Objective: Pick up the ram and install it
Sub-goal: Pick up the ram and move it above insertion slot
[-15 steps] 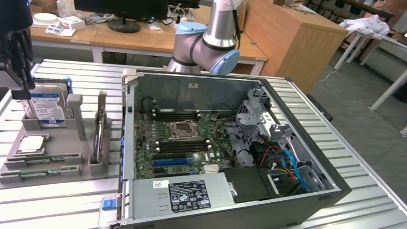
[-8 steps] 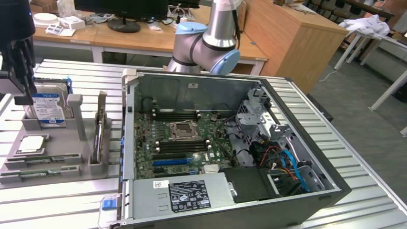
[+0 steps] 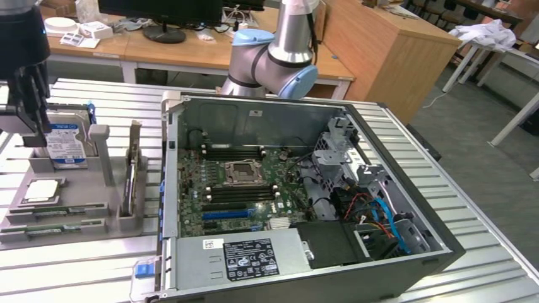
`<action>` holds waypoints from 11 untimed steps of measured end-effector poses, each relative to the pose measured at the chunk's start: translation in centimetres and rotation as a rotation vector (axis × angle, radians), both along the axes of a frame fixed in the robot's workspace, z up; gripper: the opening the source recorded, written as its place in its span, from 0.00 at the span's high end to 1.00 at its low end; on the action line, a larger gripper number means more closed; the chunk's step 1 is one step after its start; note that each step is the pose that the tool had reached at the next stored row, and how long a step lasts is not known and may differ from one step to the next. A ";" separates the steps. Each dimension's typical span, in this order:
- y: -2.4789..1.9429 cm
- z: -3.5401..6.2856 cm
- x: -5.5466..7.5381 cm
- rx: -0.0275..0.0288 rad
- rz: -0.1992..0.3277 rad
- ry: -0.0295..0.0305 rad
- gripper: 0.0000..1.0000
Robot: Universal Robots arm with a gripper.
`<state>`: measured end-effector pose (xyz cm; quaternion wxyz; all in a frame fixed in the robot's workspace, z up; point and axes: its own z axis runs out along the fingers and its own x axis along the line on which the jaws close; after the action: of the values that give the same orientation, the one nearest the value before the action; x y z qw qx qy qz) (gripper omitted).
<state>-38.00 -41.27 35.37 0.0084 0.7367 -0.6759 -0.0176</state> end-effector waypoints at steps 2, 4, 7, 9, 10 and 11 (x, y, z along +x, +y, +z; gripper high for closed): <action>0.00 -0.37 0.0 0.0001 0.000 -0.0001 0.64; 0.00 -0.73 0.0 0.0000 0.000 0.0000 0.64; 0.00 -1.27 0.0 0.0000 0.000 0.0000 0.64; 0.00 -1.64 0.0 0.0000 0.000 0.0000 0.64; 0.00 -1.82 0.0 0.0000 0.000 0.0001 0.64; 0.00 -2.01 0.0 0.0001 0.000 0.0000 0.64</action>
<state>-38.00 -41.27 33.37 0.0084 0.7367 -0.6759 -0.0176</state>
